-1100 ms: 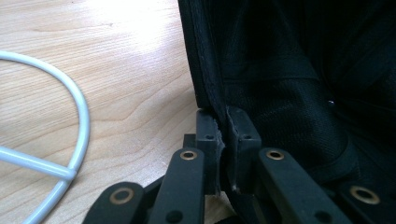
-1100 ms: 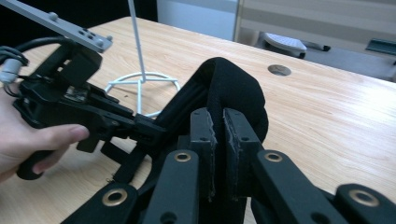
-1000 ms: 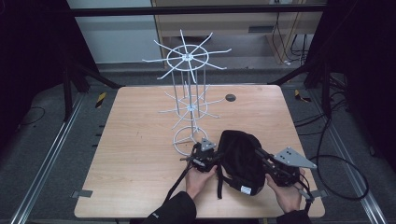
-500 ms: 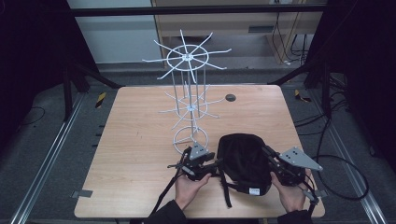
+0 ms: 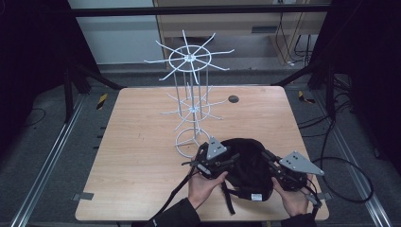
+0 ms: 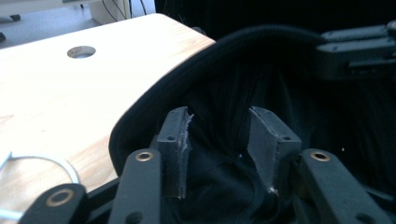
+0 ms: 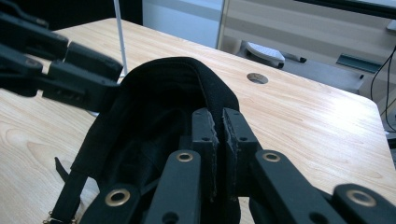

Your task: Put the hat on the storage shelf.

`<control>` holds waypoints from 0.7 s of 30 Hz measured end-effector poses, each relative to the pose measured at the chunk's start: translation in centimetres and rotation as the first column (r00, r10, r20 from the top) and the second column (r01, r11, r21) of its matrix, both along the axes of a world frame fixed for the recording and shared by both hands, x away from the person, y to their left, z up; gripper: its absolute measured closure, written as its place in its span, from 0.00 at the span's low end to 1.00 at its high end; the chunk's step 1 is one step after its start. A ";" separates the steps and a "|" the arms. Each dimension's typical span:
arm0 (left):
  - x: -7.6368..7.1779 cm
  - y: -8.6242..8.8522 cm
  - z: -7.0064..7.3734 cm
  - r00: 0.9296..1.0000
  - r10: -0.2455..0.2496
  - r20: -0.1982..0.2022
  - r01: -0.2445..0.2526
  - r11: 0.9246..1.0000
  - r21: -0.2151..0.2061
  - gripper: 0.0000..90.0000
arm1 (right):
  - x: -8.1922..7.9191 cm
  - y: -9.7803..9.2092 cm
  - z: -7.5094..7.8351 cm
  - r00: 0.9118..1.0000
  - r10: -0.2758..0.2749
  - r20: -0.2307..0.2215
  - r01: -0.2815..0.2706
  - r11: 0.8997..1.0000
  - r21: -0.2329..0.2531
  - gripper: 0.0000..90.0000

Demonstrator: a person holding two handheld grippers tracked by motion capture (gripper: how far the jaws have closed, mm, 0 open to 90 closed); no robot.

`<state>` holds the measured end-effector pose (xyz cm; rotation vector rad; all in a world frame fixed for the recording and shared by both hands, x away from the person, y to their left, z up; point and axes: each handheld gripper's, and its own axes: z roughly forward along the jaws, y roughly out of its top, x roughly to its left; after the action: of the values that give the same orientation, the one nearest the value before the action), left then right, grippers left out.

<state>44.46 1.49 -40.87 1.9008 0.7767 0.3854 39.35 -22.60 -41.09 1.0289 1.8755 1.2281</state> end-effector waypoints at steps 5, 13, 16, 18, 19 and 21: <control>1.2 0.2 0.2 0.999 0.013 0.037 -0.014 0.999 0.030 0.55 | 0.0 0.0 0.1 1.000 0.018 -0.003 -0.018 1.000 -0.002 0.94; 3.6 -0.1 -0.8 0.999 -0.015 0.046 0.009 0.994 0.111 0.48 | 0.3 0.3 0.0 0.999 0.037 -0.018 -0.037 0.999 -0.020 0.94; 4.0 0.0 -0.9 0.999 -0.005 0.033 0.001 0.992 0.125 0.46 | 0.3 0.3 0.0 0.999 0.046 -0.017 -0.047 0.999 -0.022 0.94; 4.3 0.1 -1.1 1.000 -0.015 0.023 0.012 0.991 0.131 0.46 | 0.3 0.3 0.1 0.998 0.053 -0.016 -0.053 0.998 -0.020 0.94; 4.3 0.1 -1.2 0.999 -0.023 0.022 0.019 0.990 0.138 0.46 | 0.3 0.4 0.2 0.998 0.058 -0.015 -0.058 0.998 -0.017 0.94; 4.3 0.0 -1.3 0.999 -0.030 0.011 0.028 0.988 0.150 0.58 | 0.3 0.5 0.3 0.998 0.068 -0.004 -0.068 0.998 -0.012 0.94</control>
<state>48.75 1.52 -42.22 2.0449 0.7272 0.4485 39.68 -22.10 -40.80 0.9681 1.9331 1.2525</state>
